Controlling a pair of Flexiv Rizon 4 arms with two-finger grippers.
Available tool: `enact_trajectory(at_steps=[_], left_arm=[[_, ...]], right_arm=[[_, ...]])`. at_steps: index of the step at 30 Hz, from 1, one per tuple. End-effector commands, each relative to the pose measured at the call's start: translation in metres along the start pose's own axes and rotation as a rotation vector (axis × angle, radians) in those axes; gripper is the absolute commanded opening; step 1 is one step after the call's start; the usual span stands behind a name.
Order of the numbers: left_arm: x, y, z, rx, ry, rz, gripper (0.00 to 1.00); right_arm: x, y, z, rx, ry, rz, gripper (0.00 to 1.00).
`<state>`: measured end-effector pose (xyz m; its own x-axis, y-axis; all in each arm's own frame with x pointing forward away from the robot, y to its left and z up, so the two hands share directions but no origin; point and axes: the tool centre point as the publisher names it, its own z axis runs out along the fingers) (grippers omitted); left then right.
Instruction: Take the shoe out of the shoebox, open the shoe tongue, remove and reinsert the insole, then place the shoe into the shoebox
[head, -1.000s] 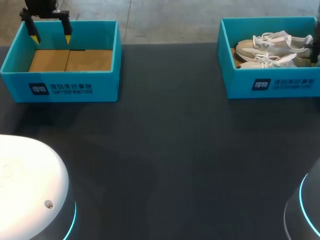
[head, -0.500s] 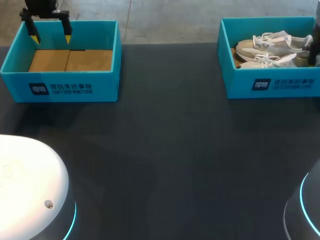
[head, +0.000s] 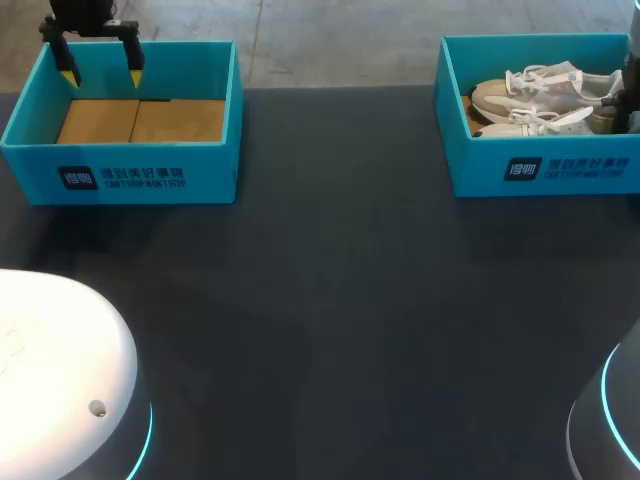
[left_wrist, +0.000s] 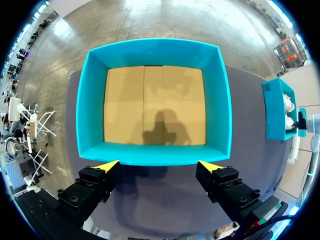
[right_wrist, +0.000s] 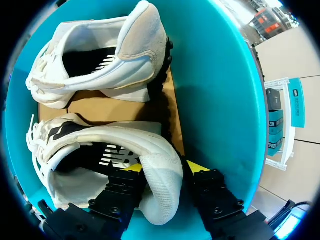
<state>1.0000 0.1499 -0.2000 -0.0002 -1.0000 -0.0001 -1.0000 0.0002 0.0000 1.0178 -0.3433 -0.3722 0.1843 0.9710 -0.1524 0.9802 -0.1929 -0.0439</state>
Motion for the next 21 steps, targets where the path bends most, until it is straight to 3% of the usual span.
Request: enact_trajectory(at_steps=[1, 5, 7, 13, 21], left_arm=[[0.000, 0.000, 0.000, 0.000, 0.000, 0.000, 1.00], [0.000, 0.000, 0.000, 0.000, 0.000, 0.000, 1.00], [0.000, 0.000, 0.000, 0.000, 0.000, 0.000, 1.00], [0.000, 0.000, 0.000, 0.000, 0.000, 0.000, 1.00], [0.000, 0.000, 0.000, 0.000, 0.000, 0.000, 1.00]], right_arm=[[0.001, 0.005, 0.005, 0.019, 0.005, 0.003, 0.42], [0.002, 0.003, 0.009, 0.032, 0.007, 0.004, 0.28], [0.002, 0.002, 0.010, 0.039, 0.009, 0.009, 0.00], [0.001, 0.000, 0.007, 0.036, 0.009, 0.030, 0.00], [-0.001, 0.001, -0.013, -0.006, 0.000, 0.062, 0.00]])
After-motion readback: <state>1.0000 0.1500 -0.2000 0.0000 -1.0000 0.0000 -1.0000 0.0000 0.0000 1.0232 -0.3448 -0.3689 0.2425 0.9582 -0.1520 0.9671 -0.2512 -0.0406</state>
